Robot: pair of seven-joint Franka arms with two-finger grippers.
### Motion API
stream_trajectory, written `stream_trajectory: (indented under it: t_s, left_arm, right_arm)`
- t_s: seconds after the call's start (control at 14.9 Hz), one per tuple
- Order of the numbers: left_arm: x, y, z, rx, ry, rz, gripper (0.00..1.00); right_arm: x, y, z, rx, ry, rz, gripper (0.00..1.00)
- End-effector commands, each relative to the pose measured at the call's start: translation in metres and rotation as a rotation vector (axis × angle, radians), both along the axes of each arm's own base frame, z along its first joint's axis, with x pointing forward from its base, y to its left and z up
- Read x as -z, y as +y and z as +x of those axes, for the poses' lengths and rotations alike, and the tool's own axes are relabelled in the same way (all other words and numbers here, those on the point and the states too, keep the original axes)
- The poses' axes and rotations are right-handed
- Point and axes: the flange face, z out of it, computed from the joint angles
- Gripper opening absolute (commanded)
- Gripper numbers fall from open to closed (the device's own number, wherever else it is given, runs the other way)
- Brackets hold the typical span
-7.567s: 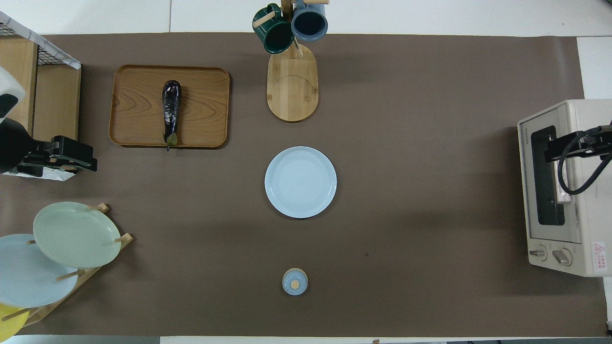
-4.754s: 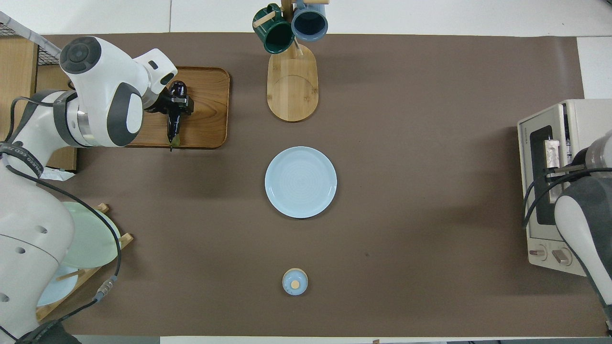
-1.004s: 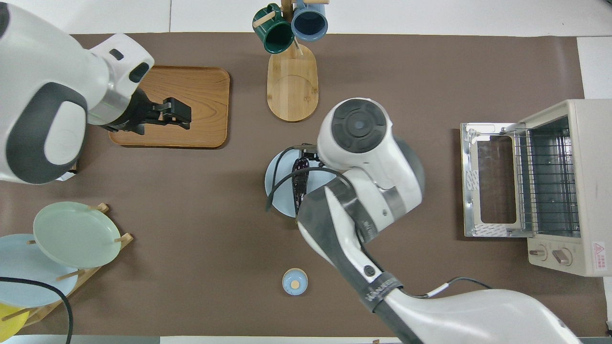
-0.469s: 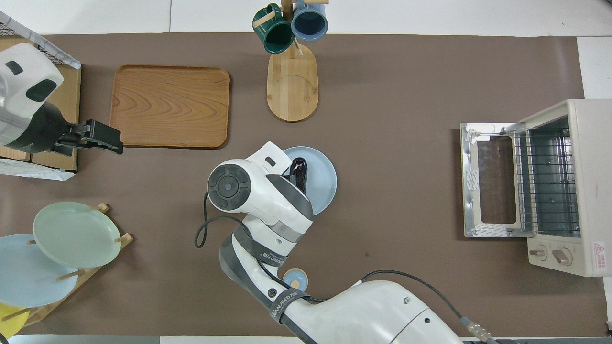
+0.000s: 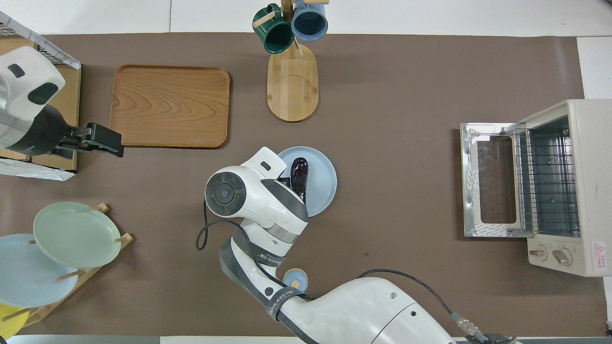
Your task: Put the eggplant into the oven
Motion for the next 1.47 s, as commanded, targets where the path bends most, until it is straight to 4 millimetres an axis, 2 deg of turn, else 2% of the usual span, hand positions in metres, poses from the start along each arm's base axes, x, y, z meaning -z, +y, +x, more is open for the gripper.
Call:
stream_trajectory:
  t_s: [0.0, 0.13, 0.2, 0.33, 0.47, 0.67, 0.87, 1.0, 1.14, 1.27, 1.41]
  left_arm:
    - [0.003, -0.001, -0.017, 0.014, -0.018, 0.021, 1.0]
    - [0.0, 0.0, -0.015, 0.012, -0.029, 0.019, 1.0]
    - [-0.001, 0.0, -0.015, 0.012, -0.029, 0.019, 1.0]
    - [-0.004, 0.006, -0.015, 0.003, -0.027, 0.02, 1.0]
    - [-0.007, 0.004, -0.014, 0.006, -0.041, 0.02, 1.0]
    - [-0.014, 0.005, -0.01, 0.004, -0.058, 0.018, 1.0]
    - [-0.013, 0.003, -0.011, 0.008, -0.041, 0.02, 1.0]
    - [-0.011, 0.002, -0.015, 0.013, -0.029, 0.022, 1.0]
    - [-0.011, -0.001, -0.016, 0.018, -0.023, 0.023, 1.0]
    - [-0.014, -0.001, -0.019, 0.021, 0.001, 0.026, 1.0]
    - [-0.025, 0.0, -0.021, 0.021, 0.007, 0.027, 1.0]
  right_arm:
    - [0.002, -0.005, -0.001, 0.0, 0.016, -0.064, 0.0]
    - [-0.015, -0.013, 0.006, 0.022, 0.026, -0.095, 0.0]
    - [-0.034, -0.02, 0.012, 0.036, 0.026, -0.104, 0.0]
    - [-0.075, -0.05, 0.029, 0.018, 0.017, -0.131, 0.0]
    - [-0.101, -0.102, 0.055, 0.039, 0.054, -0.162, 0.0]
    - [-0.139, -0.174, 0.065, 0.035, 0.133, -0.216, 0.0]
    - [-0.149, -0.271, 0.064, 0.04, 0.21, -0.232, 0.0]
    - [-0.146, -0.32, 0.052, 0.072, 0.241, -0.231, 0.0]
    - [-0.136, -0.336, 0.037, 0.073, 0.26, -0.234, 0.0]
    - [-0.128, -0.384, 0.038, 0.064, 0.304, -0.228, 0.0]
    - [-0.123, -0.412, 0.04, 0.048, 0.335, -0.221, 0.0]
